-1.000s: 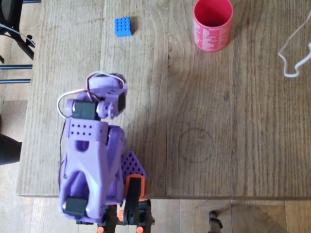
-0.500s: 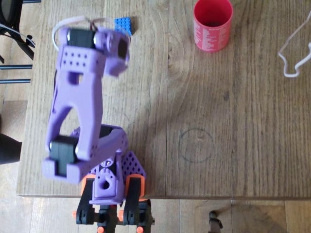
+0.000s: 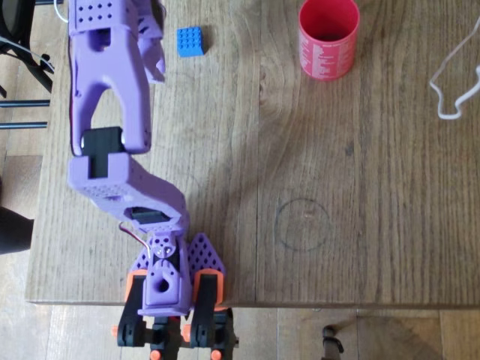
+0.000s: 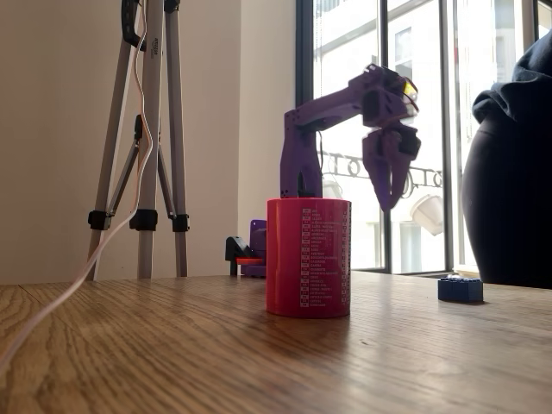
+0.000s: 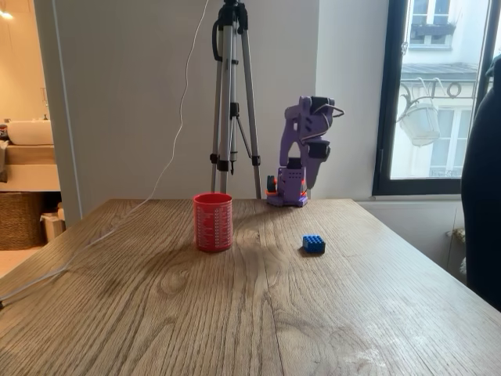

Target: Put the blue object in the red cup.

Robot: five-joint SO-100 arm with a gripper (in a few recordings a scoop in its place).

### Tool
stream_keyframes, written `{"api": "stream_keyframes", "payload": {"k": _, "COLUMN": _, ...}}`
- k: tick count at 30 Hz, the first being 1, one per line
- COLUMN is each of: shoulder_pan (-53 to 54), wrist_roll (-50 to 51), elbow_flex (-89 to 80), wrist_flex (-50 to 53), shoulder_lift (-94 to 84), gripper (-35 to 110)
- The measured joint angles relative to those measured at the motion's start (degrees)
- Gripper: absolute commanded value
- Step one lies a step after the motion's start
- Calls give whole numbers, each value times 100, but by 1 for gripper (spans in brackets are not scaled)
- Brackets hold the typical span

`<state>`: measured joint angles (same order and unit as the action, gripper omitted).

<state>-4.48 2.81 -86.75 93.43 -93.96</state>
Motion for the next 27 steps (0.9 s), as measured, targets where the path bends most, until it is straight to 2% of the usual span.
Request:
{"api": "stream_keyframes", "payload": {"k": 4, "shoulder_pan": -519, "wrist_roll": 123, "elbow_flex": 861, "wrist_flex": -659, "shoulder_lift": 1081, "gripper": 1}}
{"api": "stream_keyframes", "payload": {"k": 9, "shoulder_pan": -554, "wrist_roll": 123, "elbow_flex": 1072, "wrist_flex": -1099, "shoulder_lift": 1362, "gripper": 1}}
{"api": "stream_keyframes", "payload": {"k": 14, "shoulder_pan": -193, "wrist_roll": -536, "elbow_flex": 1283, "wrist_flex": -2751, "shoulder_lift": 1714, "gripper": 1}}
{"api": "stream_keyframes", "payload": {"k": 16, "shoulder_pan": -70, "wrist_roll": -712, "elbow_flex": 1468, "wrist_flex": -2988, "shoulder_lift": 1811, "gripper": 0}}
{"api": "stream_keyframes", "payload": {"k": 21, "shoulder_pan": 70, "wrist_roll": -844, "elbow_flex": 1916, "wrist_flex": -2751, "shoulder_lift": 2250, "gripper": 0}}
{"api": "stream_keyframes", "payload": {"k": 27, "shoulder_pan": 237, "wrist_roll": -844, "elbow_flex": 2988, "wrist_flex": -1503, "shoulder_lift": 3252, "gripper": 0}}
